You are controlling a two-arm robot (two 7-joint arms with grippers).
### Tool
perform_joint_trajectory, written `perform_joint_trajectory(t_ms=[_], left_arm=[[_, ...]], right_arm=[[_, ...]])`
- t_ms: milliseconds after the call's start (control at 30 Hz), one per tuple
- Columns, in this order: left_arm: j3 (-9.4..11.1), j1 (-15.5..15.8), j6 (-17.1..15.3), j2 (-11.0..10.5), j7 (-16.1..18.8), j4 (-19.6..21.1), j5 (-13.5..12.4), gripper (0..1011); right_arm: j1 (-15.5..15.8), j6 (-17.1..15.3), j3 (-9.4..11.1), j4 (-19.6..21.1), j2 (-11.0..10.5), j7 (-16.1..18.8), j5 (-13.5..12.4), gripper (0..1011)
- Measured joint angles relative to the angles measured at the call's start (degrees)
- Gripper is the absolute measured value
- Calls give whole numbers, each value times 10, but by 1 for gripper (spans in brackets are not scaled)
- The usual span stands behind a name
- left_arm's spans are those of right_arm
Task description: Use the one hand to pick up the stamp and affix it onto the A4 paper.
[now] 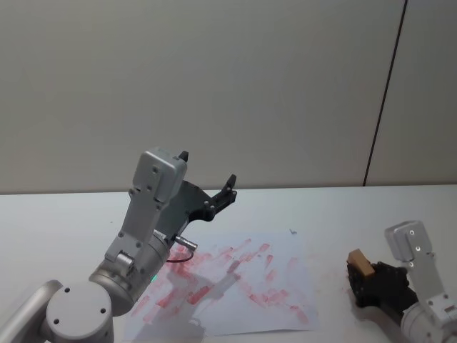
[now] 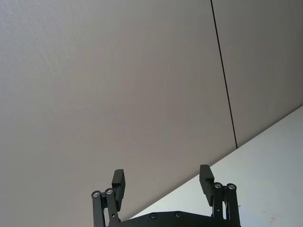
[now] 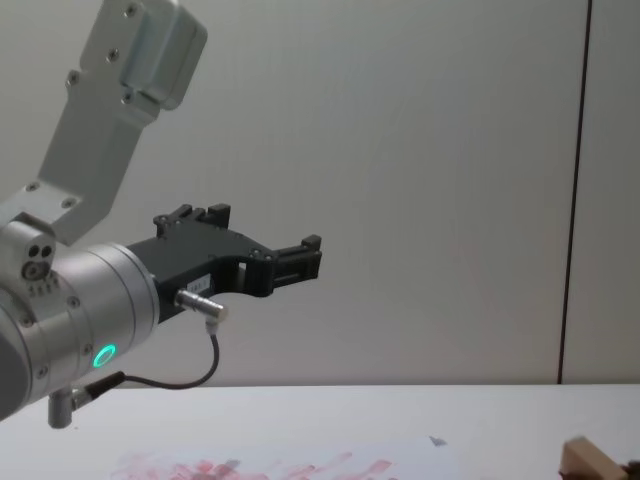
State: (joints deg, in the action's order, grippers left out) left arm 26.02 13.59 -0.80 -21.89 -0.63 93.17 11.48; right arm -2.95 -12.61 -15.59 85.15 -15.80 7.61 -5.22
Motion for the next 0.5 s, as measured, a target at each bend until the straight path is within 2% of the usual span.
perform_joint_trajectory(t_ms=[267,500], left_arm=[[0,0,0,0,0,0,0,1001],[0,0,0,0,0,0,0,1001]], right_arm=[[-9,30,-4,17,9,20,-9,221],[-22,38,-12,30,23,46,-18,221]])
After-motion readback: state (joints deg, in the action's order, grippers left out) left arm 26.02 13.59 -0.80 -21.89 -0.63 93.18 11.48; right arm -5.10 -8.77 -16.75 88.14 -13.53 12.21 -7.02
